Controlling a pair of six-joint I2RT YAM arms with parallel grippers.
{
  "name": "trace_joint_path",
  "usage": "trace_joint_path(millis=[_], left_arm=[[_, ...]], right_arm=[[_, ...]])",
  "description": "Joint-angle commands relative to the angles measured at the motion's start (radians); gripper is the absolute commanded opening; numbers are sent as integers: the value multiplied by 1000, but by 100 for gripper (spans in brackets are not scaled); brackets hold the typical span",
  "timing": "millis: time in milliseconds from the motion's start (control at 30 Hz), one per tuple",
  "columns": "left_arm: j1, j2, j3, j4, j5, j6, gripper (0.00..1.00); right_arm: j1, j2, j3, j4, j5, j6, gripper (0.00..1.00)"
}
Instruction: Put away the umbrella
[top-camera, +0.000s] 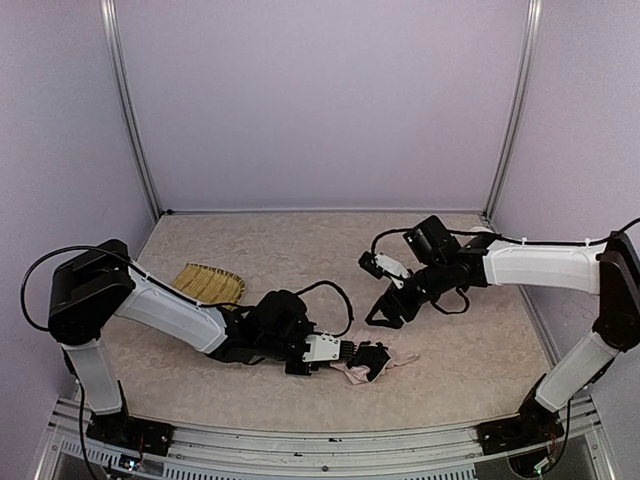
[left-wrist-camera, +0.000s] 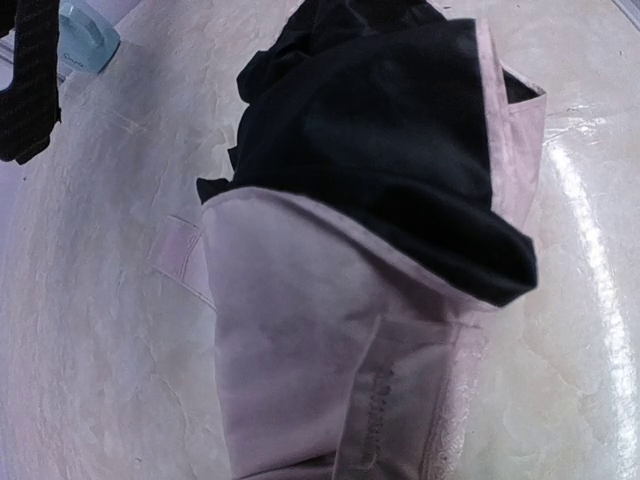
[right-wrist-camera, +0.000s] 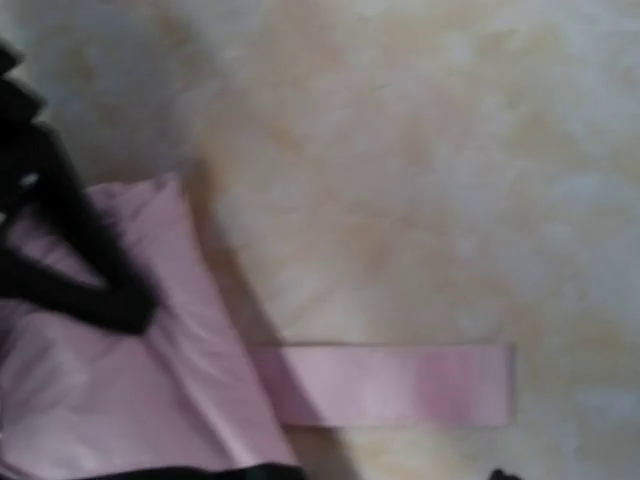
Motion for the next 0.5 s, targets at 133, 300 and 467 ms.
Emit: trace_joint_path(millis=[133,300,467], left_arm=[[-69,14,-118,-162,-180,63,0],[-126,-4,-177,-94,-295,123,0],[-158,7,-184,-98,-337,122,0]], right_arm=[[-74,81,27,-3,64,296,60],[-74,87,94,-121,194,336,65],[-19,154,186,-307,440,471,64]])
